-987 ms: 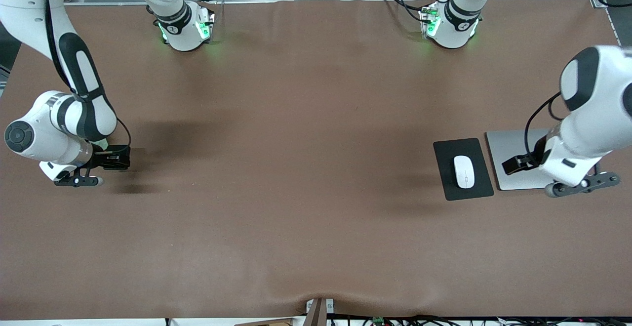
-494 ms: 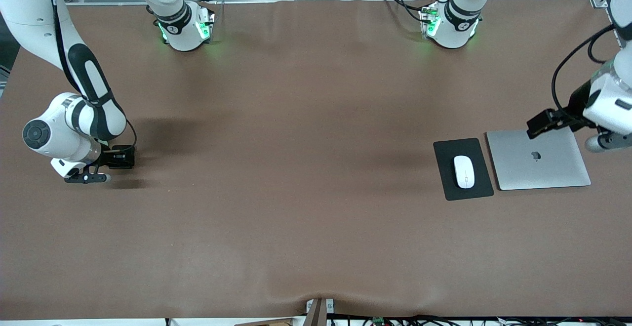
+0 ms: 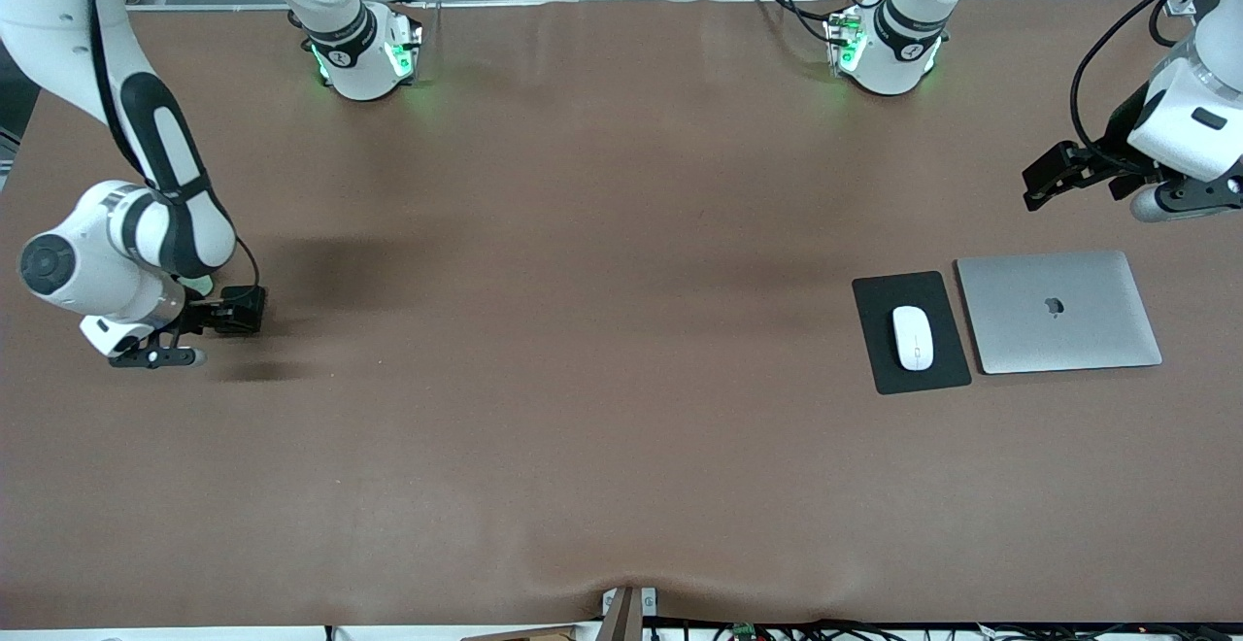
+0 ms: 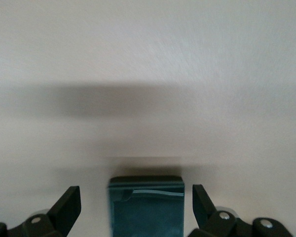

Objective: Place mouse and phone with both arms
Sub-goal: 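Raise the left gripper away while the right gripper lowers the phone, then open the right gripper beside the plush toy and withdraw it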

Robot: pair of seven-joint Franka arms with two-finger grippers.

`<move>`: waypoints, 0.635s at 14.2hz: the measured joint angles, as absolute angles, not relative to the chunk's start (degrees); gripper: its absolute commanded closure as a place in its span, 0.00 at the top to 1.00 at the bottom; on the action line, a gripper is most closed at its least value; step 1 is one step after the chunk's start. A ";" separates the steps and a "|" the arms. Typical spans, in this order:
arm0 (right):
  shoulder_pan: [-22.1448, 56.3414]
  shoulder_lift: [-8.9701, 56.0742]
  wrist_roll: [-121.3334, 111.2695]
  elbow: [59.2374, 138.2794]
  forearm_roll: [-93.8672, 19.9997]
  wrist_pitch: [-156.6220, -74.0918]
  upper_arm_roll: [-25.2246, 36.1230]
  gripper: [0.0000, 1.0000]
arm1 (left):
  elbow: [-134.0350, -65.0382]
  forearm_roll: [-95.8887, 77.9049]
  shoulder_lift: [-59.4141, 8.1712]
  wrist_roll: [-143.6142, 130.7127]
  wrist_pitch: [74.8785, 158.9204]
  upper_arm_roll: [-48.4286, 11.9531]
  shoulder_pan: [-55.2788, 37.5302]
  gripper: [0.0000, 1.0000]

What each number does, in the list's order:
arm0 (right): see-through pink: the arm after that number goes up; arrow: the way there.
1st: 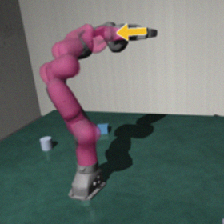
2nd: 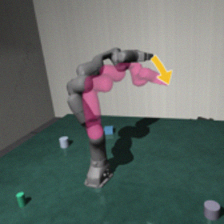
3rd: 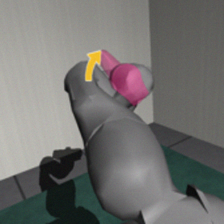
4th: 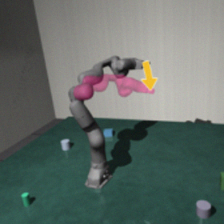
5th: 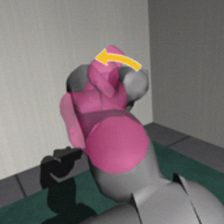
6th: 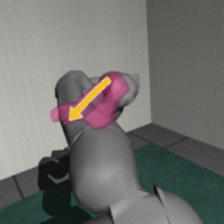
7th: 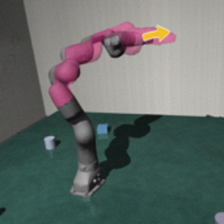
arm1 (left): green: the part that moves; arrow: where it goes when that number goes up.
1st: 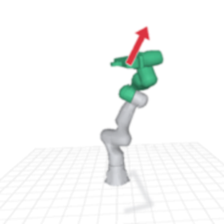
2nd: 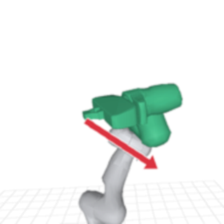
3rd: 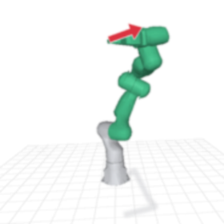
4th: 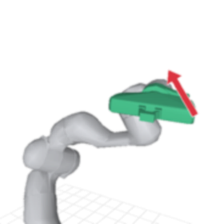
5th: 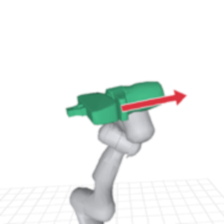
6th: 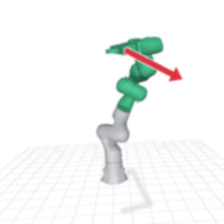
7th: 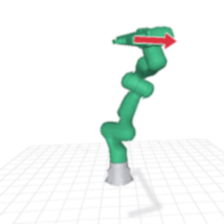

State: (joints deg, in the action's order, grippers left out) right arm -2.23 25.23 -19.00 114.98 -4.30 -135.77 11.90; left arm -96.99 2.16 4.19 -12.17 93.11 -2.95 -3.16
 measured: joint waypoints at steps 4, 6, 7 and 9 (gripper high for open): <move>-0.50 18.76 -16.03 106.39 -4.35 -123.66 9.44 1.00 | -96.99 2.10 4.35 -11.81 91.28 -2.44 -3.04 1.00; -0.30 15.72 -14.09 104.99 -4.35 -122.84 7.54 1.00 | -96.94 2.08 4.59 -11.80 90.44 -2.44 -3.04 1.00; -0.28 14.16 -13.53 104.71 -4.35 -122.49 6.79 1.00 | -96.81 2.08 4.77 -11.80 89.63 -2.44 -3.05 1.00; -0.29 10.61 -12.99 104.19 -4.35 -120.12 6.00 1.00 | -96.39 2.07 5.13 -11.75 87.43 -2.43 -3.04 1.00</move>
